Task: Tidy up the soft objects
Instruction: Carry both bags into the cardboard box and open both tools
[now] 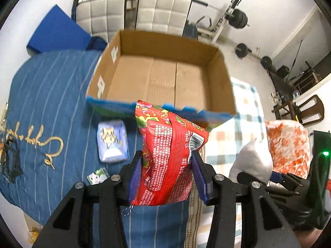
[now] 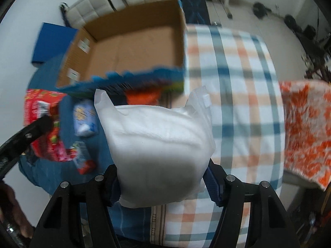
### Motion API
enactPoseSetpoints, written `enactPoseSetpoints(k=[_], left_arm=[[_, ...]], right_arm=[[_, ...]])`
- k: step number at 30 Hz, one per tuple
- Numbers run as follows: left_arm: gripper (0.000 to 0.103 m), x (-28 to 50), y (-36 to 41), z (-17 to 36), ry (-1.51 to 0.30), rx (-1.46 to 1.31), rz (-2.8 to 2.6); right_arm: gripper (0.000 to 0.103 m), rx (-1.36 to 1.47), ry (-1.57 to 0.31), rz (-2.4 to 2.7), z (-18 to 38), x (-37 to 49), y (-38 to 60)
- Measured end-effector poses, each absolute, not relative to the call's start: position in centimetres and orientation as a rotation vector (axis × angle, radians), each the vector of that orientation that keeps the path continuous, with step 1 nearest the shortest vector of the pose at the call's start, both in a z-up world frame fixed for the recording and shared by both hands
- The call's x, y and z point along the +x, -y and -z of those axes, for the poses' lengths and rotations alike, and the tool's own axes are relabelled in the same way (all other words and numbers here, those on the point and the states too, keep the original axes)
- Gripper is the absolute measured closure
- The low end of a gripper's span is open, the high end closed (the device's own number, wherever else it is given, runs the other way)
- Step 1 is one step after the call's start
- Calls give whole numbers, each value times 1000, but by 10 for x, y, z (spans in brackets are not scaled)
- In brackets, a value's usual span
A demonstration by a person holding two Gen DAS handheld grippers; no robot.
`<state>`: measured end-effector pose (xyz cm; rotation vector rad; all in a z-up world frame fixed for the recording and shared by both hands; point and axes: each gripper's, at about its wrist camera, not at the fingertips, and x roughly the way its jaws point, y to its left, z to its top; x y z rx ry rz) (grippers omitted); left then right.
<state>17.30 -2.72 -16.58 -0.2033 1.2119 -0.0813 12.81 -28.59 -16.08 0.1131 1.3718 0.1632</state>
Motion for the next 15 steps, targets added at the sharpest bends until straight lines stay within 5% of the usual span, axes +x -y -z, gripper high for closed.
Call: enactPoseSetpoints(k=[15], left_arm=[[60, 222, 45, 98, -1026, -132, 72]], right_arm=[[35, 105, -1164, -213, 56, 194, 249]])
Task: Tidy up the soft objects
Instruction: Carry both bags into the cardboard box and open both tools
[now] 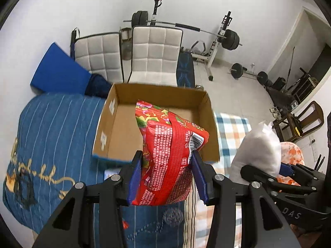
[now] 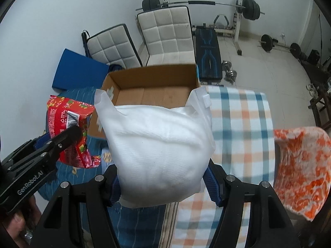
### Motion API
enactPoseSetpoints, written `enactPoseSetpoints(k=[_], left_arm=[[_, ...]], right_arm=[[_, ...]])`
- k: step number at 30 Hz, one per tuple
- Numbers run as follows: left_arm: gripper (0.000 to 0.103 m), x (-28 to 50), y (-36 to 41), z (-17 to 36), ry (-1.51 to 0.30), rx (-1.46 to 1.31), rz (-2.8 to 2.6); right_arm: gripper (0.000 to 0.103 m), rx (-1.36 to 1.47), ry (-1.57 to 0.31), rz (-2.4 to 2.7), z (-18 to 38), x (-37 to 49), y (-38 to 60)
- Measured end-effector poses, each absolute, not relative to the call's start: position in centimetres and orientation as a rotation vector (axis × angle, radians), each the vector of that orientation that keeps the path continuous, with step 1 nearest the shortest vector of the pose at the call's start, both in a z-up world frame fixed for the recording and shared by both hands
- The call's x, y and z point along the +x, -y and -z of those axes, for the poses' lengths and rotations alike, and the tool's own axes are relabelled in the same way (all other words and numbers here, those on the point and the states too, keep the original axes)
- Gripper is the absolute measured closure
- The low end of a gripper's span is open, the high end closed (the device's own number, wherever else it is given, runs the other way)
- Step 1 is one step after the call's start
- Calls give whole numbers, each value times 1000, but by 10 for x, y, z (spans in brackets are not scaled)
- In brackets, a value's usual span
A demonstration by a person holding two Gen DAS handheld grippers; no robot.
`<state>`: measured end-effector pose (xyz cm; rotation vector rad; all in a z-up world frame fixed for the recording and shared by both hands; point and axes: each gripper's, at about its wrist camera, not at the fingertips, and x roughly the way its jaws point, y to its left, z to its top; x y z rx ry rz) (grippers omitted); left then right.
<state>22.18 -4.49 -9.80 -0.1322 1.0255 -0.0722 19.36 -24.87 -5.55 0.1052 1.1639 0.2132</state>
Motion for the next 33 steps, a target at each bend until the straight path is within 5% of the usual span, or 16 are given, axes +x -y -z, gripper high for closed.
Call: enactPoseSetpoints(k=[12, 25, 33], left_arm=[[60, 350, 17, 117, -1097, -175, 158], [60, 483, -14, 286, -1462, -445, 174], [59, 508, 7, 334, -1566, -400, 181]], right_arm=[[35, 120, -1224, -172, 97, 325, 215], [34, 56, -1461, -112, 251, 449, 180], [31, -23, -1556, -74, 310, 478, 171]])
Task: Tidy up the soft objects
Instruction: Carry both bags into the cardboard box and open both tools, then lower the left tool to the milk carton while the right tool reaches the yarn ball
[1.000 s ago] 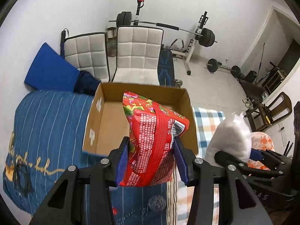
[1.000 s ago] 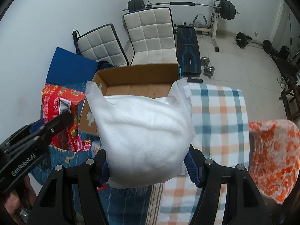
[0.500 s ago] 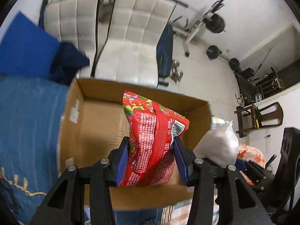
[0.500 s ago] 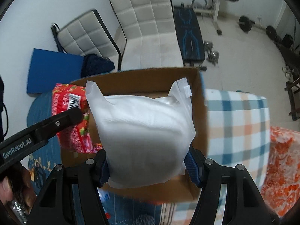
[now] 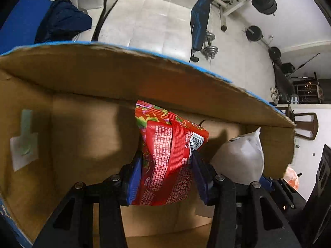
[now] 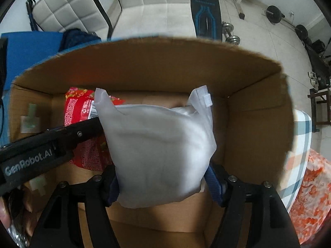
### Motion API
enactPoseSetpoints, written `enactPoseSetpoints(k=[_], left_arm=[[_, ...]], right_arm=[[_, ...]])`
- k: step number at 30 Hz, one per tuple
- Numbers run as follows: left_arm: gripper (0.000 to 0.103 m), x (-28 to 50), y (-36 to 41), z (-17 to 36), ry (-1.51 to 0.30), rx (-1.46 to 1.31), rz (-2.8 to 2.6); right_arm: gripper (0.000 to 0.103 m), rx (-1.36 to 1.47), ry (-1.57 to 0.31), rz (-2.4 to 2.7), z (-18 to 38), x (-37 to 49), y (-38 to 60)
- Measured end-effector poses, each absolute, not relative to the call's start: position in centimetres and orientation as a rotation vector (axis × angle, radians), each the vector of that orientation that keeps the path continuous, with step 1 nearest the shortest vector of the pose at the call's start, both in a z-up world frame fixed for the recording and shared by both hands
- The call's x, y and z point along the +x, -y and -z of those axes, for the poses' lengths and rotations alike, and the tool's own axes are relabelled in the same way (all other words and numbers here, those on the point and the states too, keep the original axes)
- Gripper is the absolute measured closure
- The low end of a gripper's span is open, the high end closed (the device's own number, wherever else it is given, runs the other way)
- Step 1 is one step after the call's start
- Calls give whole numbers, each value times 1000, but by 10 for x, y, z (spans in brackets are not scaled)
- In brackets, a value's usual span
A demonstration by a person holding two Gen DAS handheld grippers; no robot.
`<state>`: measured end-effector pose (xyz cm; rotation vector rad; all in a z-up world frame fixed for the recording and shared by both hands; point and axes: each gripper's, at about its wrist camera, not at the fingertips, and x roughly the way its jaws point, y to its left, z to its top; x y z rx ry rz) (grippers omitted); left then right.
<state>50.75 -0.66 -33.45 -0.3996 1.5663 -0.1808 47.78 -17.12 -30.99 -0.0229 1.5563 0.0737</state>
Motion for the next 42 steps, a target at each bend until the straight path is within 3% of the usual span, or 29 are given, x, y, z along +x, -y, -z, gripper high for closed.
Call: enactPoseSetpoints(k=[6, 9, 14, 19, 31, 42], left_arm=[[56, 506, 19, 345, -1618, -361, 177], [38, 502, 18, 343, -1629, -354, 156], [24, 488, 20, 320, -1574, -278, 145], [2, 463, 12, 284, -1489, -212, 107], [1, 389, -8, 192, -1276, -177, 48], [1, 312, -14, 143, -1146, -156, 10]], right_arm=[[22, -44, -1579, -69, 324, 485, 173], [20, -55, -1580, -71, 323, 488, 172], [9, -44, -1553, -72, 307, 482, 170], [0, -62, -1497, -57, 276, 462, 165], [0, -33, -1295, -6, 192, 361, 157], [0, -6, -1159, 8, 119, 279, 166]])
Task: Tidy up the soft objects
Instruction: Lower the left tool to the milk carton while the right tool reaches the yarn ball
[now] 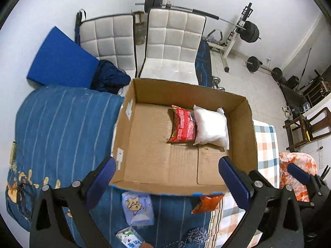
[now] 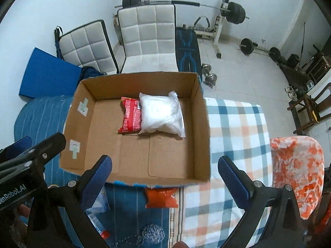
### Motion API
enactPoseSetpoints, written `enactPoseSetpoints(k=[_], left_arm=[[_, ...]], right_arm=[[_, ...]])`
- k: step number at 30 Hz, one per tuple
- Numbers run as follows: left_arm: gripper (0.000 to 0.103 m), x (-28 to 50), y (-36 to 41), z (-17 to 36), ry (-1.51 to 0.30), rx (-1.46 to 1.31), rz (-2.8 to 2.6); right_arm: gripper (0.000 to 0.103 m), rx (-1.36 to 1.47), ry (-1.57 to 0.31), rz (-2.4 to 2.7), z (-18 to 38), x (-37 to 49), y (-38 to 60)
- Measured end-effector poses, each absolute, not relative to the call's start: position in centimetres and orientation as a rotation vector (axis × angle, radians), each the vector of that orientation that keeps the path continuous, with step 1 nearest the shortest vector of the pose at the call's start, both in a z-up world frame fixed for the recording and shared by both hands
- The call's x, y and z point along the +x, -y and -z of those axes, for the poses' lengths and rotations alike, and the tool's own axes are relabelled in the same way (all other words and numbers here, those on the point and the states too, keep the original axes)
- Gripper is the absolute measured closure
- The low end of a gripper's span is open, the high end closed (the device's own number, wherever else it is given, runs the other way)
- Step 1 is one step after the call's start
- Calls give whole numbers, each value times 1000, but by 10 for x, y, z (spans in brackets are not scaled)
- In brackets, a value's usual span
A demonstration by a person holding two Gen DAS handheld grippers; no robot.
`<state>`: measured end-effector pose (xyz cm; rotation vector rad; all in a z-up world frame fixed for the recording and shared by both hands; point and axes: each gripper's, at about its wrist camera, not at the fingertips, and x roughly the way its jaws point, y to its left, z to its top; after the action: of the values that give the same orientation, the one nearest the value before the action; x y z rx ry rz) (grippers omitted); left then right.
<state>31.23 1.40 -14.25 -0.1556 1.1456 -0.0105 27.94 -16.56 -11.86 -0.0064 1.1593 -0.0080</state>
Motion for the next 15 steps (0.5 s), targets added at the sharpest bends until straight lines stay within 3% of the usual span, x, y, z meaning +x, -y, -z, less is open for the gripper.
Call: enactPoseSetpoints(k=[15], left_arm=[[1, 250, -7, 89, -1034, -140, 10]], right_arm=[[0, 26, -1108, 1, 77, 224, 179]])
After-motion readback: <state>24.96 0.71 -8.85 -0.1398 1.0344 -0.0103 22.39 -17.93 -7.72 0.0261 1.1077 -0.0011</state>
